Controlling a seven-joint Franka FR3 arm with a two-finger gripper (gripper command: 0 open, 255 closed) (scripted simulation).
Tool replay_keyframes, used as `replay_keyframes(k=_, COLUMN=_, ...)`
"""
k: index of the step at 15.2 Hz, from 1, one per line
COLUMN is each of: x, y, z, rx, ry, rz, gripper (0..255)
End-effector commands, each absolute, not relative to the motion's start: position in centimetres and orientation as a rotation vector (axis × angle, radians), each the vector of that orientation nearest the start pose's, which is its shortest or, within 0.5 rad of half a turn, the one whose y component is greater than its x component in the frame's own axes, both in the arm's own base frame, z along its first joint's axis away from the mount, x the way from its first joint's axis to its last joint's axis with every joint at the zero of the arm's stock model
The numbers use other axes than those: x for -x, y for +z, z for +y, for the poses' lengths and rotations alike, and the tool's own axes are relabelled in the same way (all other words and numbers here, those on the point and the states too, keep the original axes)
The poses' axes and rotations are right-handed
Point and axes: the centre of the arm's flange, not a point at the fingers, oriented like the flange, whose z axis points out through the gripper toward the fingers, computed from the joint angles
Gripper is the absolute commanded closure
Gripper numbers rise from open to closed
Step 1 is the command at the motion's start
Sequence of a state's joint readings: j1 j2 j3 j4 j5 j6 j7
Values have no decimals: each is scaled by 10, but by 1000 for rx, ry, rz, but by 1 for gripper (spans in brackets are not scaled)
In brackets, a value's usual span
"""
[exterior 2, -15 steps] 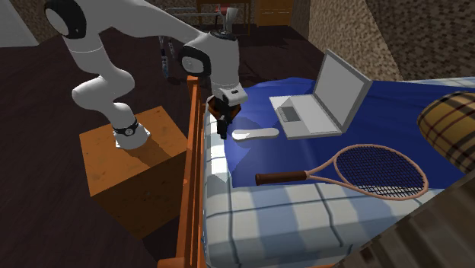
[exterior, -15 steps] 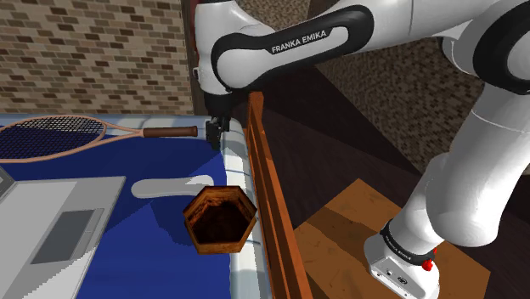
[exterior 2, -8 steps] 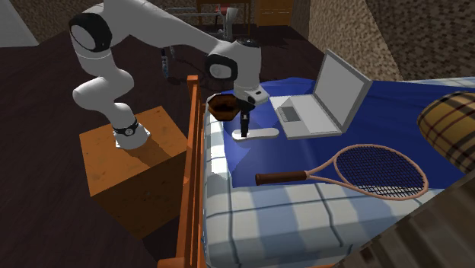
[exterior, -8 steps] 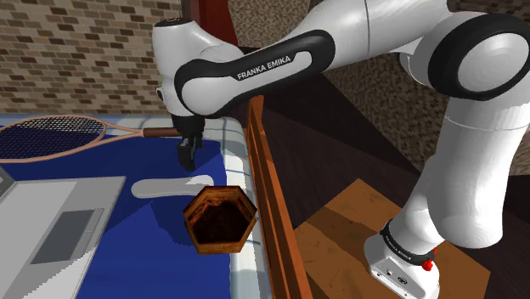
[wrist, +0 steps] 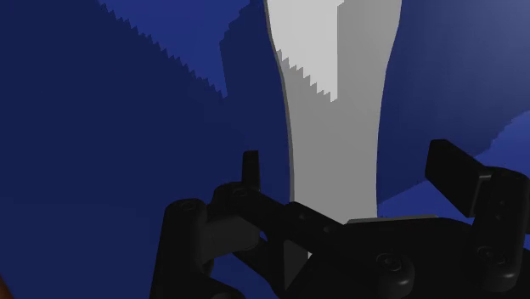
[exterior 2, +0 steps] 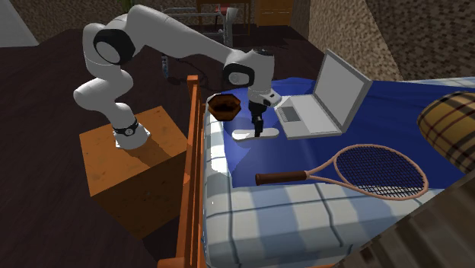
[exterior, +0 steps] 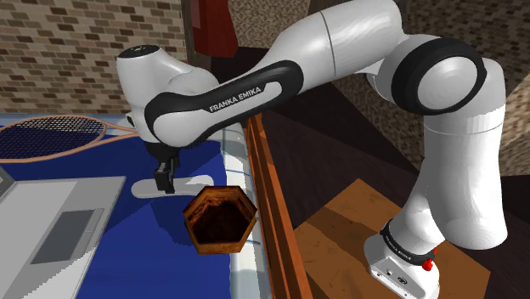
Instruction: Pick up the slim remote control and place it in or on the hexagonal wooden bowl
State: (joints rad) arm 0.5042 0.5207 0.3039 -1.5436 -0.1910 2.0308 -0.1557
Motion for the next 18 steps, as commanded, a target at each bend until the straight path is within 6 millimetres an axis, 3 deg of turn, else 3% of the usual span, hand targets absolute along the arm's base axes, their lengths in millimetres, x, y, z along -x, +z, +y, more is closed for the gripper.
replay_keyframes(k=1, x=-505, y=349, z=471, rx=2766, ry=0, rz=-1537, gripper=0)
replay_keyframes(k=5, x=-506, y=330, z=471, rx=2766, ry=0, rz=-1537, gripper=0)
replay_keyframes(k=12, x=-506, y=330, z=471, rx=2766, ry=0, rz=-1537, gripper=0)
replay_keyframes(k=13, x=-506, y=330, z=471, rx=2766, ry=0, rz=-1537, gripper=255)
replay_keyframes(k=18, x=-506, y=330, z=471, rx=2766, ry=0, rz=-1537, gripper=255)
